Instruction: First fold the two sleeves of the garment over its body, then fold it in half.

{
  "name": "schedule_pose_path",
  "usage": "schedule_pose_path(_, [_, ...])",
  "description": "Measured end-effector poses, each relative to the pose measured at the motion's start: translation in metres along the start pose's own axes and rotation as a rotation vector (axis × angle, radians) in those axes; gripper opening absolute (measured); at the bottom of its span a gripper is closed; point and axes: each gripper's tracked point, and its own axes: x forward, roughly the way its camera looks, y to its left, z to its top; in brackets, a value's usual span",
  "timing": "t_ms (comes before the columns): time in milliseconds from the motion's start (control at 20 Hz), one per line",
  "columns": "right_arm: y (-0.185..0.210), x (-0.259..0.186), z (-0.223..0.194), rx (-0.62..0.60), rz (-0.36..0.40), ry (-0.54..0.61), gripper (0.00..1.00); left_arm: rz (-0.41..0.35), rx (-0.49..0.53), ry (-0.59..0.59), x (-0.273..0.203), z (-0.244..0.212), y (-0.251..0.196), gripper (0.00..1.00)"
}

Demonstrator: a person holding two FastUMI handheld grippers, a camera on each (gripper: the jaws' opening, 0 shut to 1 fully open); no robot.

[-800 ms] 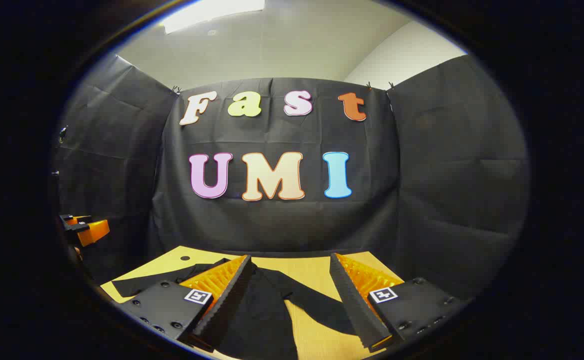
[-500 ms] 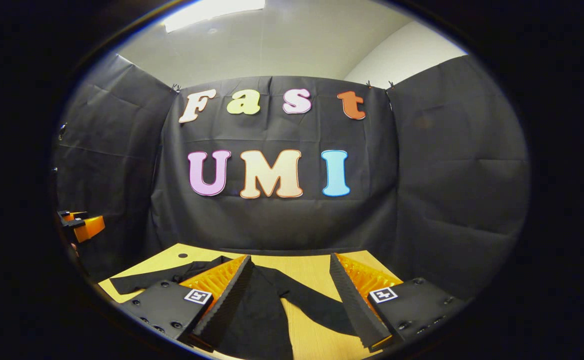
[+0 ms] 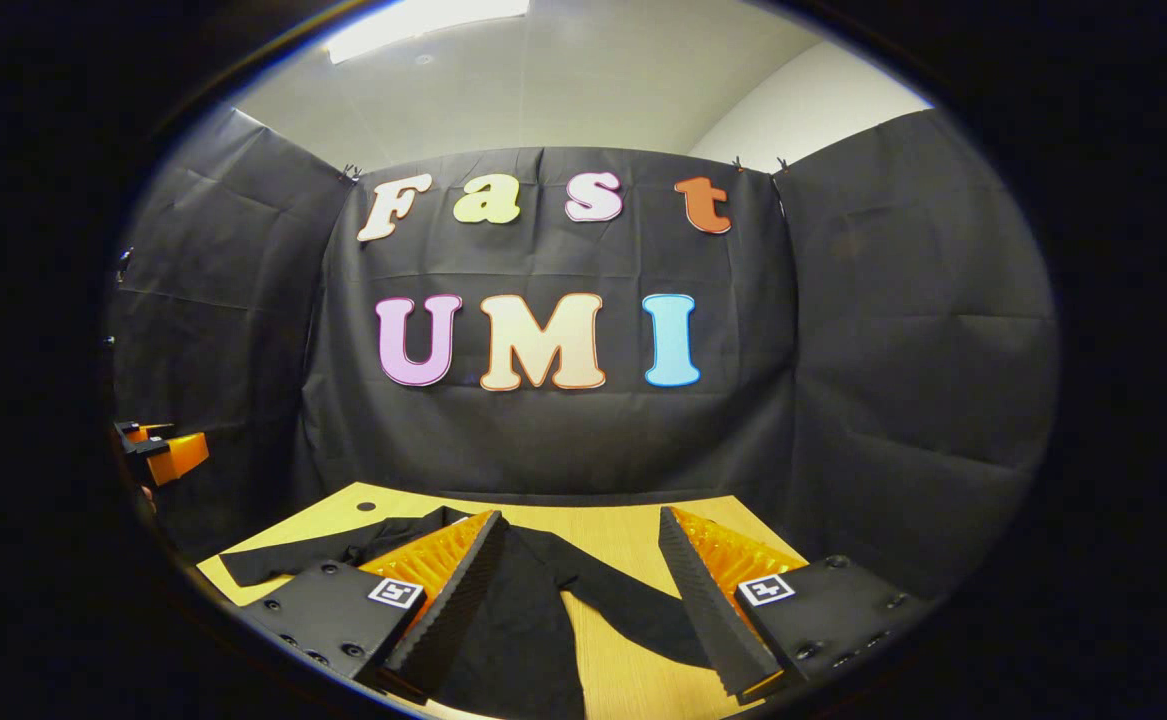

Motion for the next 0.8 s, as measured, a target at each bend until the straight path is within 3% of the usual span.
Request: schedule_pose_path(800, [-0.0102,0.0093,-0.0073,-0.022,-0.044,0.023,0.99,-0.009,0.001,0.012,0.0106,-0.0096,0.0042,0.92])
